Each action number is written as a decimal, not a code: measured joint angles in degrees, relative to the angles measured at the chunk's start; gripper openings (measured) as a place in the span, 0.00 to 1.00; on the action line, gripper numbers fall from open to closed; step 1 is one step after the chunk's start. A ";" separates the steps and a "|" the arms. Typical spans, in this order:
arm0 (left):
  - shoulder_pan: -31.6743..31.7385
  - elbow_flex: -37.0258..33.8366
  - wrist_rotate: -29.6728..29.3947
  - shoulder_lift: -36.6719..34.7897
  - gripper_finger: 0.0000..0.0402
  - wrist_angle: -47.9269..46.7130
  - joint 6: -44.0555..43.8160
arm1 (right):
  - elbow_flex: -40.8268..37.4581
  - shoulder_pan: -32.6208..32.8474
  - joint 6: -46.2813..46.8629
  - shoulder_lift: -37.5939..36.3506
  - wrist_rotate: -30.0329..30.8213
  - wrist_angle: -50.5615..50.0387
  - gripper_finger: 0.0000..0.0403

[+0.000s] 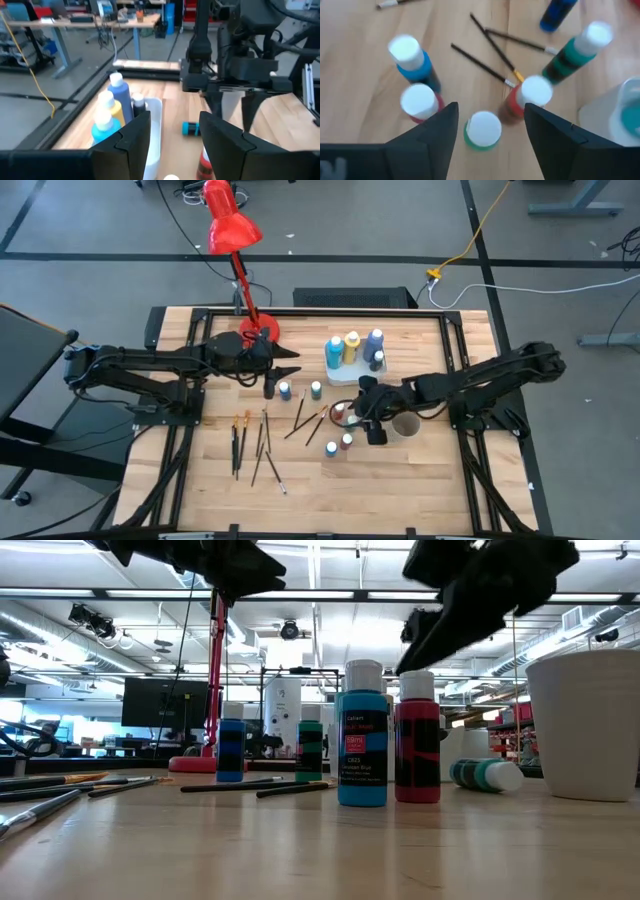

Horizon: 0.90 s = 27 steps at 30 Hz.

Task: Pick & Place Paint Supplies
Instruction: Put the green matte acrylic craft paint into the white bin

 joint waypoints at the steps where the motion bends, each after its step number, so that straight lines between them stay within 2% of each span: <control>1: 0.00 -0.04 0.29 0.03 0.44 0.04 -0.38 | 0.00 0.00 0.16 0.94 -0.23 -0.01 0.59; 6: 0.02 -0.05 0.95 -0.02 0.44 1.51 -0.23 | -0.02 0.00 0.12 4.57 0.34 0.08 0.63; 10: 0.00 -0.05 1.24 -0.02 0.44 1.75 0.17 | -0.02 0.00 0.06 5.32 1.64 -0.08 0.61; 16: 0.02 -0.05 1.32 -0.02 0.44 1.74 0.15 | -0.02 -0.33 1.11 5.02 0.83 0.14 0.46; 21: 0.02 -0.05 1.32 -0.03 0.44 1.76 0.14 | -0.02 -1.21 0.60 4.77 -3.35 -0.33 0.29; 24: 0.02 -0.05 1.34 -0.04 0.44 1.74 0.14 | 0.56 -1.56 -0.38 3.87 -5.02 -1.48 0.28; 27: 0.02 -0.05 1.35 -0.04 0.44 1.74 0.14 | 2.90 -1.86 -0.96 1.92 -2.75 -4.57 0.28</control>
